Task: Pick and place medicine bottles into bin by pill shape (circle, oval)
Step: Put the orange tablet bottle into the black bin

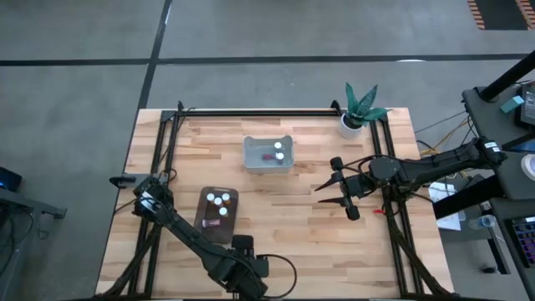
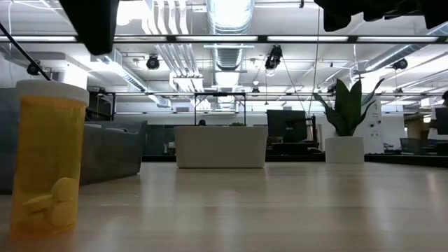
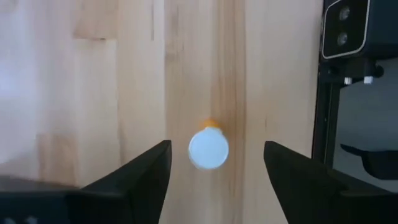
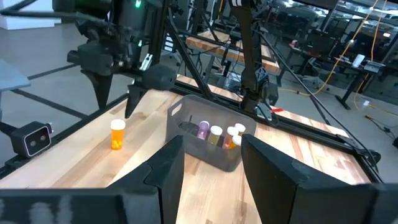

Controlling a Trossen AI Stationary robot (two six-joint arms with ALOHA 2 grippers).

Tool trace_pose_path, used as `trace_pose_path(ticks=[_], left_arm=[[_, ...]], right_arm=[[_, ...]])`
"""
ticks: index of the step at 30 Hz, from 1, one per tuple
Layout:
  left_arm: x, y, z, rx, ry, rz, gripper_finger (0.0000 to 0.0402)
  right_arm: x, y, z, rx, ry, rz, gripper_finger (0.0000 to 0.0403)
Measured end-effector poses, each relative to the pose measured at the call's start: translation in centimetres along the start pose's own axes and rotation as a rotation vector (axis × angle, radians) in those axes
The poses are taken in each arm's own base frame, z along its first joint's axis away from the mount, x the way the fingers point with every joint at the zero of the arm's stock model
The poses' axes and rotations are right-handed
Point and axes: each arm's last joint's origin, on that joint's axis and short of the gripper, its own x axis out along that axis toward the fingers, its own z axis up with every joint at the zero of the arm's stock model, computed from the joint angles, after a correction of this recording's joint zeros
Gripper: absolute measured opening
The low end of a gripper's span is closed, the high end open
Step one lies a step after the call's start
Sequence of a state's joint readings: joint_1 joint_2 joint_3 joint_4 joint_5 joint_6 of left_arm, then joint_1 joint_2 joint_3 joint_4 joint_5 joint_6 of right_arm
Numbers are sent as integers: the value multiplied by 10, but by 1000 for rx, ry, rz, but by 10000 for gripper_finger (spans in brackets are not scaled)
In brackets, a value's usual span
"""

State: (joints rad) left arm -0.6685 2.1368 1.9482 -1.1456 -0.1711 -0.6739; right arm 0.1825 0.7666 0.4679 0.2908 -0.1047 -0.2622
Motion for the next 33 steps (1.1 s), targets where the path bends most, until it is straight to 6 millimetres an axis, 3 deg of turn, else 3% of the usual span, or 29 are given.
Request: trace_pose_path(ticks=[8, 33], left_arm=[[21, 0, -5, -3, -8, -7, 241], [43, 5, -14, -29, 21, 9, 235]], right_arm=[[0, 0, 0, 0, 1, 0, 150], [0, 0, 0, -4, 2, -1, 150]])
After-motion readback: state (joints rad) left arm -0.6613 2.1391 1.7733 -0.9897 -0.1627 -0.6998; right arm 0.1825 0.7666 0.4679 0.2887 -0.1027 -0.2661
